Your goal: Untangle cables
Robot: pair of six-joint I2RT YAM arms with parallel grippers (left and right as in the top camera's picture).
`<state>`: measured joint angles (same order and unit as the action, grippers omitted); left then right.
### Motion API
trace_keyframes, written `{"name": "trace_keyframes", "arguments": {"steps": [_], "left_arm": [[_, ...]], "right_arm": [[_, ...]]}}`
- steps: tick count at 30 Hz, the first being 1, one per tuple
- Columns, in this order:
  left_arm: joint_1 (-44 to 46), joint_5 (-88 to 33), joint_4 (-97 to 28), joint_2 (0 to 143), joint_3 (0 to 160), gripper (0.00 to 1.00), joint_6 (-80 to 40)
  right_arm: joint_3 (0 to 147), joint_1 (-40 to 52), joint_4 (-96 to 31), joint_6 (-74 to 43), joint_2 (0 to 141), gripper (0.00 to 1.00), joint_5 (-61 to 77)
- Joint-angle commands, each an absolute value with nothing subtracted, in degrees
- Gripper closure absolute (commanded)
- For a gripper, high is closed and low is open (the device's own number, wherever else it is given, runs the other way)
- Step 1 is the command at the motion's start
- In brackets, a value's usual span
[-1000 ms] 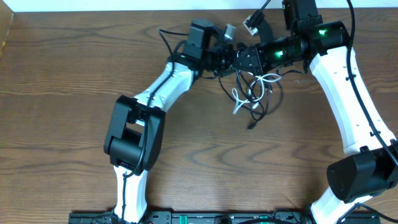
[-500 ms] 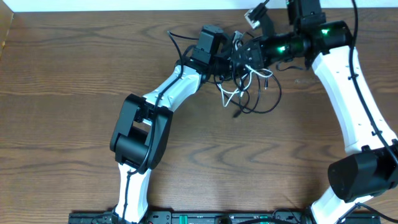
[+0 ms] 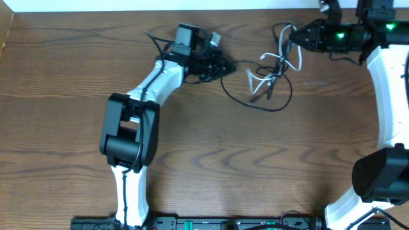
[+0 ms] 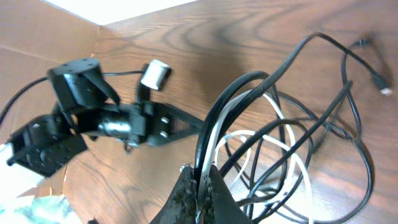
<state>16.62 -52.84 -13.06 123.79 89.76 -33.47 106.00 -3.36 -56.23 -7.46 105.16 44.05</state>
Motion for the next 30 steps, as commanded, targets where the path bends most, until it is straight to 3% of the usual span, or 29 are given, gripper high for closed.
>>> {"name": "trace_keyframes", "arguments": {"steps": [1, 13, 24, 27, 30], "left_arm": [[14.3, -53.4, -16.3, 122.1, 90.1, 0.93, -26.4], [12.1, -43.2, -26.6, 109.7, 90.1, 0.93, -17.6], [4.3, -42.6, -31.0, 104.0, 90.1, 0.92, -15.4], [2.5, -42.6, -33.0, 104.0, 90.1, 0.93, -15.2], [1.8, -42.6, -34.2, 104.0, 90.1, 0.93, -14.7]], "right_arm": [[106.0, -3.1, -58.1, -7.5, 105.0, 0.99, 42.8], [105.8, 7.2, -58.7, -6.8, 105.1, 0.99, 42.9], [106.0, 15.7, -53.0, -4.2, 104.0, 0.99, 70.8], [106.0, 14.0, -53.6, -4.2, 102.6, 0.99, 66.2], [106.0, 11.9, -56.9, -4.2, 102.6, 0.99, 49.8]]}}
